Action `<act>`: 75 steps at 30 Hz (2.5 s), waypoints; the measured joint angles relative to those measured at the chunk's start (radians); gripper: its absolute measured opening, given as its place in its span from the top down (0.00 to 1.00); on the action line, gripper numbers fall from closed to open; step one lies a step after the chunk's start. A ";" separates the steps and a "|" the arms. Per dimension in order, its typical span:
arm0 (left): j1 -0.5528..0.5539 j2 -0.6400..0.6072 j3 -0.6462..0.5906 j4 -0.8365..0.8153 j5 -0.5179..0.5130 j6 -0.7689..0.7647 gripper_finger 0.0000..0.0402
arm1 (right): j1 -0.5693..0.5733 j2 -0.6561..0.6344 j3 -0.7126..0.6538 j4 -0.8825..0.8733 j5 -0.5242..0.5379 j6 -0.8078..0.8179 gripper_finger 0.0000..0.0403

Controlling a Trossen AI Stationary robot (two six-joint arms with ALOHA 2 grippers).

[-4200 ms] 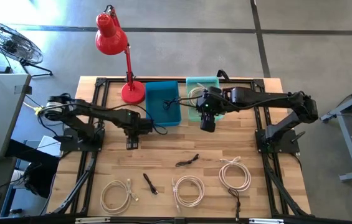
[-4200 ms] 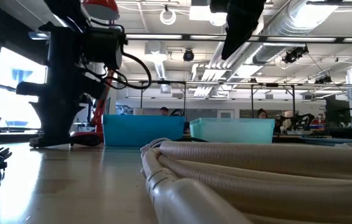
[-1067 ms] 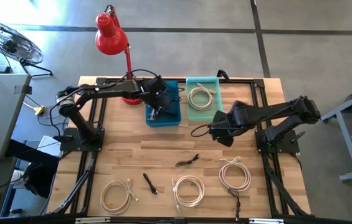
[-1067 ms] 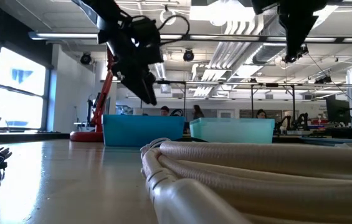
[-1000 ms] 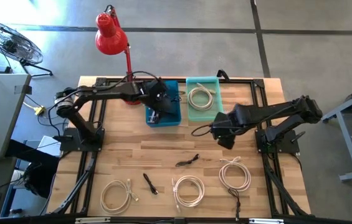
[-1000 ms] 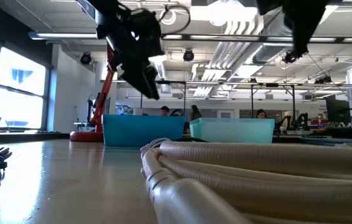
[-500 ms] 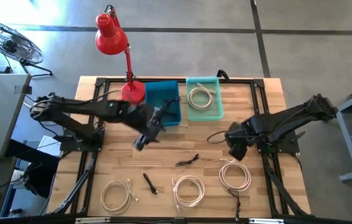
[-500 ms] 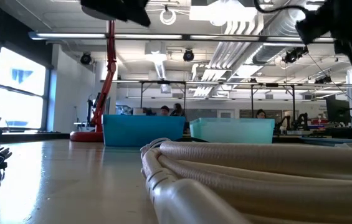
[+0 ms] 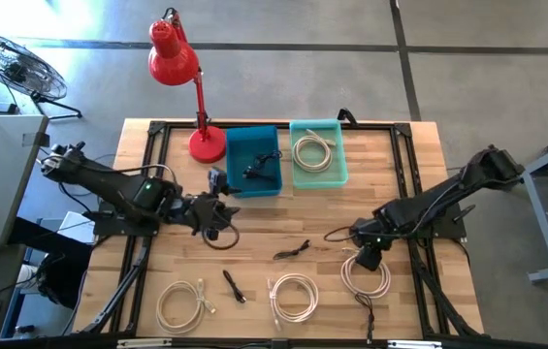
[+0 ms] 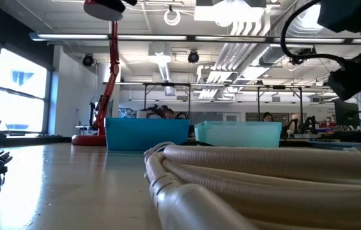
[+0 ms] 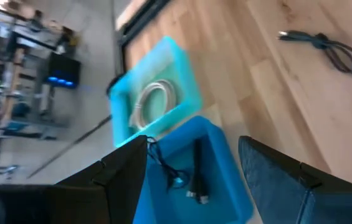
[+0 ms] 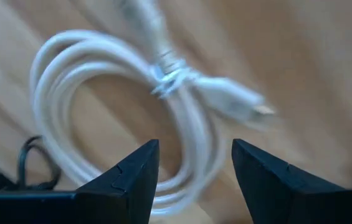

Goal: Pick & Place USB Port
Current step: Put the white hdmi cable into the green bin

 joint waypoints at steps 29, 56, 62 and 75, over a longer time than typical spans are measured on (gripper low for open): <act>-0.042 -0.056 0.000 -0.047 -0.039 -0.070 0.38 | 0.074 -0.004 -0.201 0.214 0.091 0.196 0.94; -0.042 -0.257 0.000 -0.437 -0.068 -0.372 0.38 | -0.213 0.003 0.603 -0.288 0.745 -0.515 0.95; -0.042 -0.256 0.000 -0.437 -0.063 -0.372 0.38 | -0.416 0.002 0.748 -0.279 0.724 -0.763 0.96; -0.042 -0.256 0.000 -0.437 -0.098 -0.362 0.38 | -0.896 0.145 0.804 -0.166 0.442 -1.050 0.96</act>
